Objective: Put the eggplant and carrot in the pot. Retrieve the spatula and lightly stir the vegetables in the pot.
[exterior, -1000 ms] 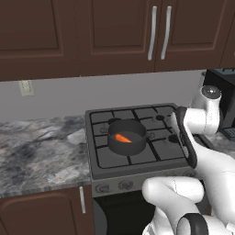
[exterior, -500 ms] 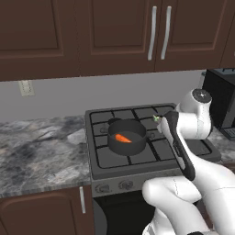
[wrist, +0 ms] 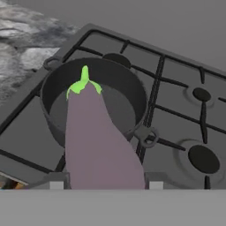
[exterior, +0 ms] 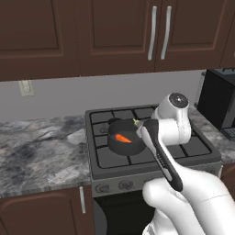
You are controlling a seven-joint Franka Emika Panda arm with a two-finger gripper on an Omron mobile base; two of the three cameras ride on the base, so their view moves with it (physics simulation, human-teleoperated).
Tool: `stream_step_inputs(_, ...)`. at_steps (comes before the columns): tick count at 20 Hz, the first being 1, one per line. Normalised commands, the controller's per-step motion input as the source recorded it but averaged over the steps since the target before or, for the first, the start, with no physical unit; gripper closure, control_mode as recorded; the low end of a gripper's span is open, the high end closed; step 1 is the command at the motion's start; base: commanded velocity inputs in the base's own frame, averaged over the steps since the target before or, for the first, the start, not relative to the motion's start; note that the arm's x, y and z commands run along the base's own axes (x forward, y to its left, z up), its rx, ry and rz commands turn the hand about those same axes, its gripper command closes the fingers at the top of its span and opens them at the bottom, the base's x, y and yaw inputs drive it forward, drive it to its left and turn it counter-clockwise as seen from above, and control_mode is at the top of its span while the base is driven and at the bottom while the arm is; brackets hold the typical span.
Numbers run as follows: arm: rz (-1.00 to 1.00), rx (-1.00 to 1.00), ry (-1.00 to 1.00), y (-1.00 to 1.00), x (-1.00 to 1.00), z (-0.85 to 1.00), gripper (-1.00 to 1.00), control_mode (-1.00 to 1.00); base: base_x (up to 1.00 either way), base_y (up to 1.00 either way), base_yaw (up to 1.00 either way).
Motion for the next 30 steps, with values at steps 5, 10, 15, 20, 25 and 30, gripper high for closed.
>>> stream_step_inputs(5, 0.00, 0.00, 0.06, 0.61, 0.03, -0.01, 1.00, -1.00, 0.00, 0.00, 0.00)
stream_step_inputs(10, 0.00, 0.00, 0.05, 0.37, 0.16, -0.09, 1.00, -1.00, 0.00, 0.00, 0.00)
stream_step_inputs(15, 0.00, 0.00, 0.02, 0.03, 0.19, -0.01, 1.00, -1.00, 0.00, 0.00, 0.00)
stream_step_inputs(20, 0.00, 0.00, 0.00, 0.00, 0.40, -0.03, 1.00, -1.00, 0.00, 0.00, 0.00)
stream_step_inputs(25, 0.00, 0.00, 0.05, 0.00, 0.45, -0.40, 1.00, -1.00, 0.00, 0.00, 0.00)
stream_step_inputs(30, 0.00, 0.00, 0.11, 0.00, 0.29, -0.49, 1.00, -1.00, 0.00, 0.00, 0.00)
